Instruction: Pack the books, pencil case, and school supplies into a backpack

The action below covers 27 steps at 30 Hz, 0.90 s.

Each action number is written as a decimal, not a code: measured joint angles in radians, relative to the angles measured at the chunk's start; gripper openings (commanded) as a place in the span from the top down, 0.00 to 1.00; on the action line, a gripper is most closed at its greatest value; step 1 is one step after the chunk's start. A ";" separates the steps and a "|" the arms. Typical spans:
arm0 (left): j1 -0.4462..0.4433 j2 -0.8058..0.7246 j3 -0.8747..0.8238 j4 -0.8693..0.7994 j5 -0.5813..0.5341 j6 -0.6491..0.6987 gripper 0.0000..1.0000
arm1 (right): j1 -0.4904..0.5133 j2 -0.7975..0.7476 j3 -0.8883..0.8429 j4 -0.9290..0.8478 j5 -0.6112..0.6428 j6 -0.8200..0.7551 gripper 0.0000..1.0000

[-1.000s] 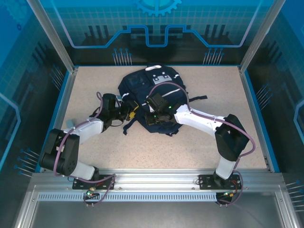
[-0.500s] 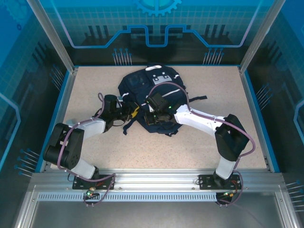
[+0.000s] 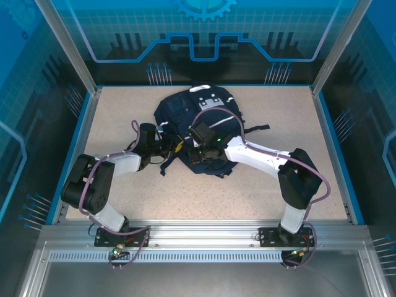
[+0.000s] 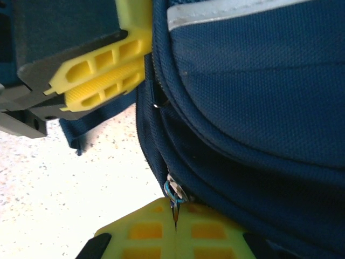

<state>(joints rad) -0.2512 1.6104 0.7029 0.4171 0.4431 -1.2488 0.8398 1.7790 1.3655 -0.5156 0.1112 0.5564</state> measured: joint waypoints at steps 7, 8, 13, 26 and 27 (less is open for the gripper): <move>-0.006 -0.006 0.027 -0.084 -0.018 0.049 0.98 | 0.026 -0.008 0.003 -0.121 0.206 0.039 1.00; -0.006 -0.011 0.028 -0.099 -0.023 0.055 0.99 | 0.025 -0.019 -0.009 -0.141 0.239 0.047 1.00; 0.001 -0.045 0.032 -0.152 -0.042 0.089 0.99 | -0.011 -0.082 -0.072 -0.209 0.355 0.076 1.00; 0.067 -0.066 0.076 -0.308 -0.070 0.184 0.86 | -0.125 -0.100 -0.082 -0.172 0.193 -0.071 1.00; 0.083 -0.070 0.076 -0.322 -0.077 0.193 0.79 | -0.106 -0.100 -0.081 -0.162 0.158 -0.089 1.00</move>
<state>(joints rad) -0.1680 1.5402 0.7792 0.0948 0.3664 -1.0554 0.7341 1.6791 1.2846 -0.6773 0.2691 0.4671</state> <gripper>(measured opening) 0.108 0.060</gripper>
